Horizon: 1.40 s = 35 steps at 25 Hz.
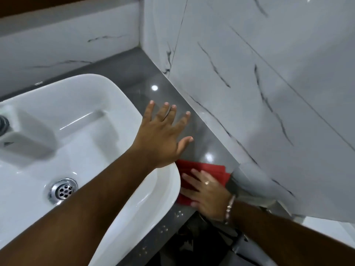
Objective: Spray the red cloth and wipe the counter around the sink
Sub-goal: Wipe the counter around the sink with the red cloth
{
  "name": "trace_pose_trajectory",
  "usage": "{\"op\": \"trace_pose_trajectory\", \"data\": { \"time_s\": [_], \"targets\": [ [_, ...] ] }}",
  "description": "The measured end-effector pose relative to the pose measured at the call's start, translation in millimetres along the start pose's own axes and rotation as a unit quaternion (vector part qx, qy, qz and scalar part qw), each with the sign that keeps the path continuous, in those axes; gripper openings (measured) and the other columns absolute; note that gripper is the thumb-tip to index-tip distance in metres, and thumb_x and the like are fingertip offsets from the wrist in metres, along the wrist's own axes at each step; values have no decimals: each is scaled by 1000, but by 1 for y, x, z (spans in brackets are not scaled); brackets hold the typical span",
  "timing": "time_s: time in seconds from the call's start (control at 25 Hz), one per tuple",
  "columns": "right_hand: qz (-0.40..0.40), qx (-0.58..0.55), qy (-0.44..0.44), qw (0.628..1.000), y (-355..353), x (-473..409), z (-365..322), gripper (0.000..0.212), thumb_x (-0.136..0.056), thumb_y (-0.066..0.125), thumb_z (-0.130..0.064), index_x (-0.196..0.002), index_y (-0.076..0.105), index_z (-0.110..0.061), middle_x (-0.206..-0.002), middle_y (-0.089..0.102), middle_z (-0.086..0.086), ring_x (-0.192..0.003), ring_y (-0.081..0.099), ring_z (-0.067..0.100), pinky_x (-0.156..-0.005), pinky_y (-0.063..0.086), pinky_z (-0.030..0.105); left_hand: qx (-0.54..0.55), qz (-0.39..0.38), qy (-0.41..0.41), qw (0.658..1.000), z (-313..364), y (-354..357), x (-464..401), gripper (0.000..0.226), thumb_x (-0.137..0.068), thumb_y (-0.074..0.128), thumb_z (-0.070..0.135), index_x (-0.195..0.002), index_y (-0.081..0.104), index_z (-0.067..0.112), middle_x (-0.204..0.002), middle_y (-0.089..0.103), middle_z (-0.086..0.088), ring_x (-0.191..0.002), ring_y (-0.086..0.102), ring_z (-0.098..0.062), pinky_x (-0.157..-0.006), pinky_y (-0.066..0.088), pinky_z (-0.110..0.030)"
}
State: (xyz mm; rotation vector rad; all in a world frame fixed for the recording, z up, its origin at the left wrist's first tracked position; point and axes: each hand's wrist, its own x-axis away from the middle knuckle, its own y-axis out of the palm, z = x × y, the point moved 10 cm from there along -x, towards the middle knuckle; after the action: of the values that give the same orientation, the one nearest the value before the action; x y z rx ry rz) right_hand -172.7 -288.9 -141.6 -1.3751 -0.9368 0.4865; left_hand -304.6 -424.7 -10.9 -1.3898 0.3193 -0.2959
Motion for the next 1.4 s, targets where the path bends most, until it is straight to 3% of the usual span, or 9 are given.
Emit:
{"op": "trace_pose_trajectory", "data": {
  "time_s": [0.2, 0.36, 0.44, 0.52, 0.64, 0.88, 1.08, 1.28, 1.4],
  "targets": [
    [24, -80, 281, 956, -27, -34, 109, 59, -93, 31, -47, -149, 21, -33, -159, 20, 16, -143, 18, 46, -109, 27, 64, -16, -8, 0, 1000, 2, -1, -3, 75, -94, 10, 64, -157, 24, 26, -160, 34, -15, -151, 22, -35, -121, 5, -61],
    [24, -47, 76, 996, -10, -13, -30, 61, -93, 37, -46, -151, 19, -35, -161, 18, 11, -146, 13, 39, -116, 17, 59, -14, 4, -5, 1000, 2, -2, -1, 73, -96, 13, 64, -157, 25, 25, -159, 36, -16, -151, 23, -35, -120, 6, -62],
    [24, -10, 15, 1000, -9, 22, -7, 61, -90, 41, -44, -148, 25, -34, -157, 29, 12, -143, 22, 39, -114, 24, 59, -11, 8, -8, 1000, 3, -3, -1, 73, -96, 13, 64, -156, 27, 25, -158, 37, -17, -150, 24, -35, -120, 7, -63],
    [22, 4, 109, 994, -14, 14, 61, 60, -88, 36, -42, -146, 25, -31, -154, 33, 17, -139, 29, 43, -105, 35, 61, -9, 8, -12, 1000, 2, -5, -1, 75, -95, 10, 64, -157, 26, 26, -159, 36, -17, -151, 22, -34, -120, 5, -63],
    [14, -78, 308, 948, -27, -33, 104, 63, -90, 18, -49, -150, 11, -32, -161, 14, 16, -144, 15, 45, -112, 23, 61, -9, -8, -9, 1000, 1, -2, -3, 76, -94, 7, 64, -158, 22, 27, -162, 31, -15, -152, 18, -34, -120, 3, -62],
    [3, 13, 0, 1000, -4, 16, -3, 61, -90, 42, -48, -147, 26, -34, -157, 27, 10, -144, 17, 36, -114, 22, 58, -15, 3, -10, 1000, 2, -2, 0, 73, -95, 14, 64, -156, 28, 26, -157, 39, -18, -150, 24, -35, -119, 5, -65],
    [6, -78, 312, 947, -17, -28, 93, 64, -91, 18, -52, -151, 8, -34, -162, 8, 12, -146, 9, 42, -115, 18, 59, -19, -3, -12, 1000, 0, -2, -2, 75, -94, 11, 64, -157, 25, 27, -159, 36, -16, -151, 22, -35, -120, 2, -63],
    [21, 12, 42, 999, -10, 9, 34, 61, -89, 38, -48, -147, 25, -34, -154, 33, 13, -139, 24, 40, -107, 31, 59, -27, -1, -4, 1000, 3, -1, 0, 76, -94, 9, 67, -156, 27, 27, -160, 35, -17, -151, 20, -35, -119, 0, -65],
    [-12, -19, 181, 983, -4, 13, 111, 67, -88, 19, -56, -151, 9, -36, -159, 21, 15, -140, 22, 46, -103, 34, 67, -51, 27, -38, 998, -2, -14, 12, 74, -96, 13, 68, -157, 27, 28, -165, 20, -17, -153, 9, -36, -117, -2, -67]
  ]
}}
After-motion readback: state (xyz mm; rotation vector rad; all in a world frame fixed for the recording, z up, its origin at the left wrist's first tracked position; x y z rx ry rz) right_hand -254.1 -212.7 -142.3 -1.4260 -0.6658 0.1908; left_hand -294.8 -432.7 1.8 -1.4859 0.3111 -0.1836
